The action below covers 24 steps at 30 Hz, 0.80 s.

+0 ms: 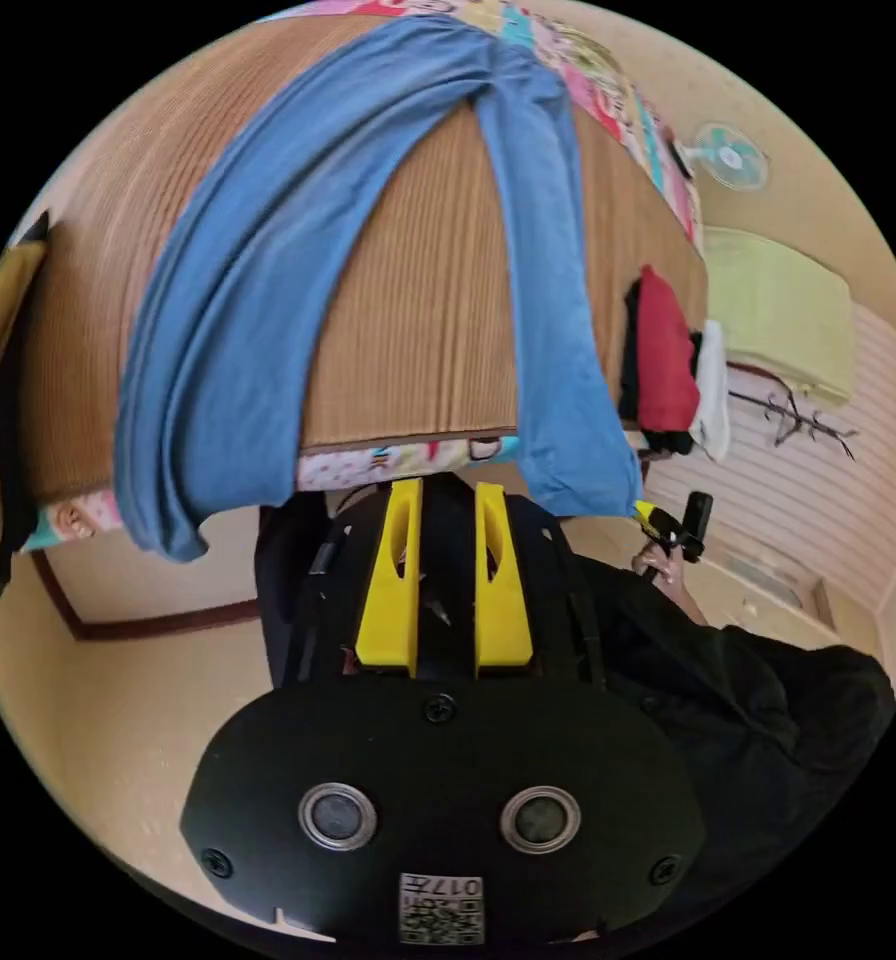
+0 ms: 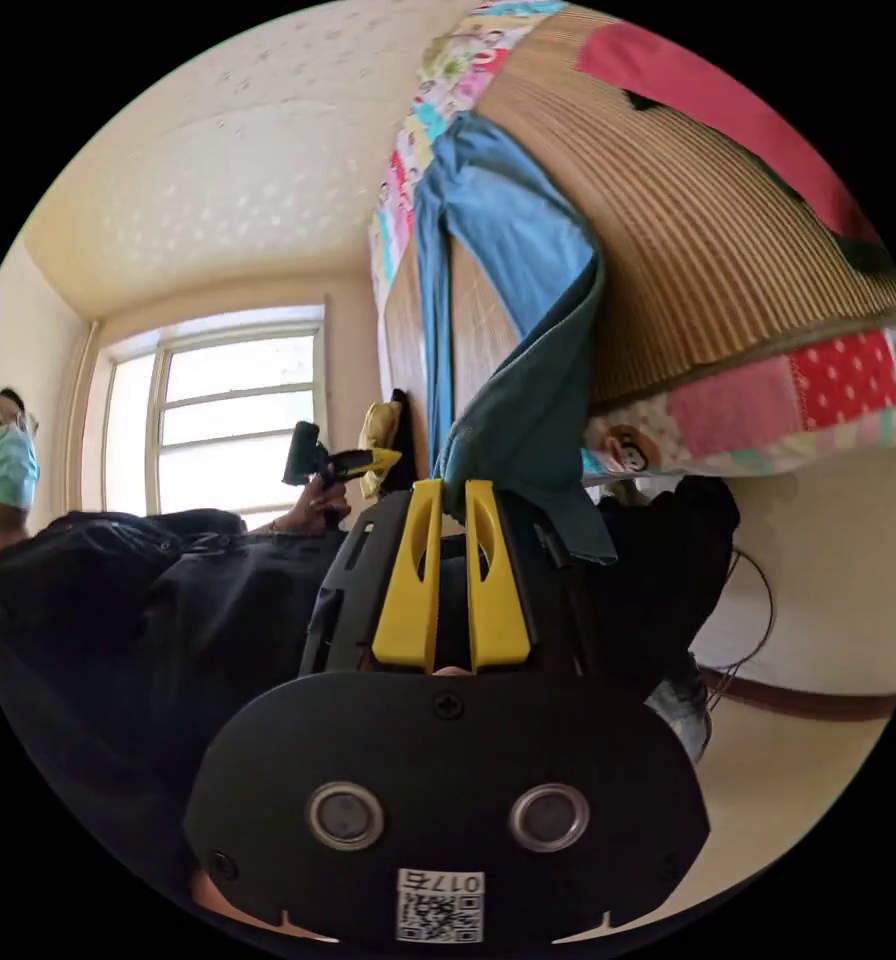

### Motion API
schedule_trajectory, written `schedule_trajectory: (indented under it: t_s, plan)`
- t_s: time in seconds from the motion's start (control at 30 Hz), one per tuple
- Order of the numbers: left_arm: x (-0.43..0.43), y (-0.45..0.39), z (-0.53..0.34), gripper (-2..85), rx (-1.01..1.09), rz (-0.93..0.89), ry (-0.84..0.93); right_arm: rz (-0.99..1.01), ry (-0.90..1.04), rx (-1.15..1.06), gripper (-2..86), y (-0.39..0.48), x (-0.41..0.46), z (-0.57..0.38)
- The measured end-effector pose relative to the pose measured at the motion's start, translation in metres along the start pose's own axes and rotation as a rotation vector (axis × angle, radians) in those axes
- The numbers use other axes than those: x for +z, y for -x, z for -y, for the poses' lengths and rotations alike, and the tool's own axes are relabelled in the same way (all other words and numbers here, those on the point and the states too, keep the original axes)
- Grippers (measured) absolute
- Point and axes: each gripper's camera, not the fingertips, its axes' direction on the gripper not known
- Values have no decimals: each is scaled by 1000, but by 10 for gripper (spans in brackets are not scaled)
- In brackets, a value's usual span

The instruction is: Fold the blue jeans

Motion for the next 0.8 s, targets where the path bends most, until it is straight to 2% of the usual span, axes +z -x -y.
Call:
schedule_trajectory:
  t_s: [0.03,0.13,0.3,0.37,0.43,0.5,0.6,0.73,0.8]
  plan:
    - [11,-29,13,101,82,-85,43,-4,22,-29,21,8,5,2]
    - [34,-82,32,119,181,-151,132,2,144,-152,19,36,33,13]
    - [67,-99,29,120,159,83,320,6,320,-289,16,62,72,23]
    - [65,-92,15,90,158,70,311,-17,387,-311,16,65,84,24]
    - [48,-83,-8,43,156,9,230,-3,454,-307,16,61,92,25]
    - [37,-75,-25,39,136,-4,192,5,547,-288,16,47,95,31]
    - [17,-65,-51,37,120,-25,126,-154,457,-257,21,23,69,59]
    - [0,-49,-81,37,103,-93,47,-140,286,-93,57,-20,34,143]
    - [-2,-39,-92,37,67,-119,20,-125,147,6,89,-44,24,220]
